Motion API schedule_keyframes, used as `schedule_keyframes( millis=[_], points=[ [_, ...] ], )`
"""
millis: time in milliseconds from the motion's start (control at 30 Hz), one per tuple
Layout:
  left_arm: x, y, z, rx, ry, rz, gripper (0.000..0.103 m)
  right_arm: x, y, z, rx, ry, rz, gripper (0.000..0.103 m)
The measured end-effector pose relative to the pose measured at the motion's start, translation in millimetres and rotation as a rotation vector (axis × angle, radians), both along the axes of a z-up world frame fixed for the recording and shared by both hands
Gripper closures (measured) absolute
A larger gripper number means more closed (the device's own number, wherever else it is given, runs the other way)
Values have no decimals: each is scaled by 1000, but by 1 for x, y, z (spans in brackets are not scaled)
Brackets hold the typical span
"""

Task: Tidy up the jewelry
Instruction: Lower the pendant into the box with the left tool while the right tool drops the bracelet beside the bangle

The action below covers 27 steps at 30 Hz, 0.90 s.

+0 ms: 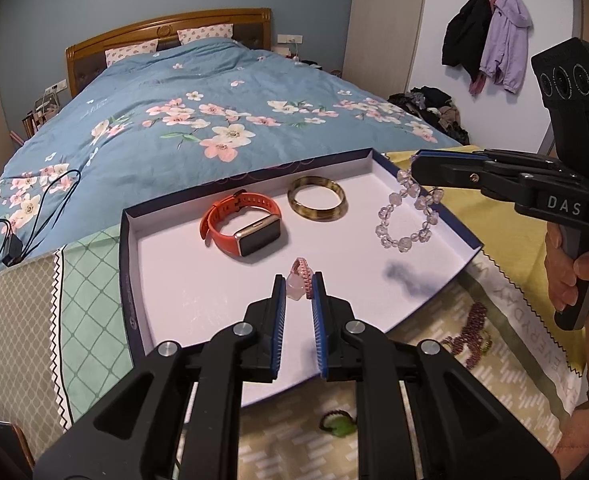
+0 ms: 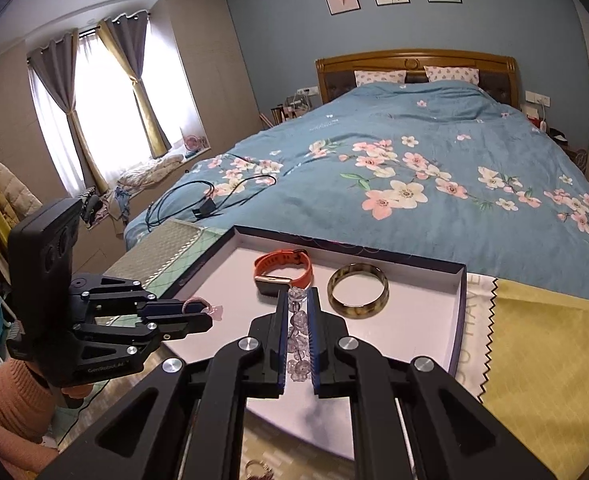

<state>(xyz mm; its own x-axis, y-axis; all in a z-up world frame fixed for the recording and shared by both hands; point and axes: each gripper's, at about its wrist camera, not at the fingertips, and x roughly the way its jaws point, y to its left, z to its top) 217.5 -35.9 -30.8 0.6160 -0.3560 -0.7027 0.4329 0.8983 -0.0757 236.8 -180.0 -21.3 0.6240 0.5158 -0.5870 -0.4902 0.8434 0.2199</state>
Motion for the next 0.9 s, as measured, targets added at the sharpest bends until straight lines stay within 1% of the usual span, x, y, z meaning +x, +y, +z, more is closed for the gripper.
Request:
schedule_keyframes(
  millis=[267,467,900],
  points=[
    [18,5,-7,-1,19,21,90,13,11,-7,-9,17,9,96],
    [28,2,-11,23,26,30,90,23,20,-8,-9,17,22,96],
    [45,-5,-23,56,58,36,90,37,22,-19,7,49,28,96]
  ],
)
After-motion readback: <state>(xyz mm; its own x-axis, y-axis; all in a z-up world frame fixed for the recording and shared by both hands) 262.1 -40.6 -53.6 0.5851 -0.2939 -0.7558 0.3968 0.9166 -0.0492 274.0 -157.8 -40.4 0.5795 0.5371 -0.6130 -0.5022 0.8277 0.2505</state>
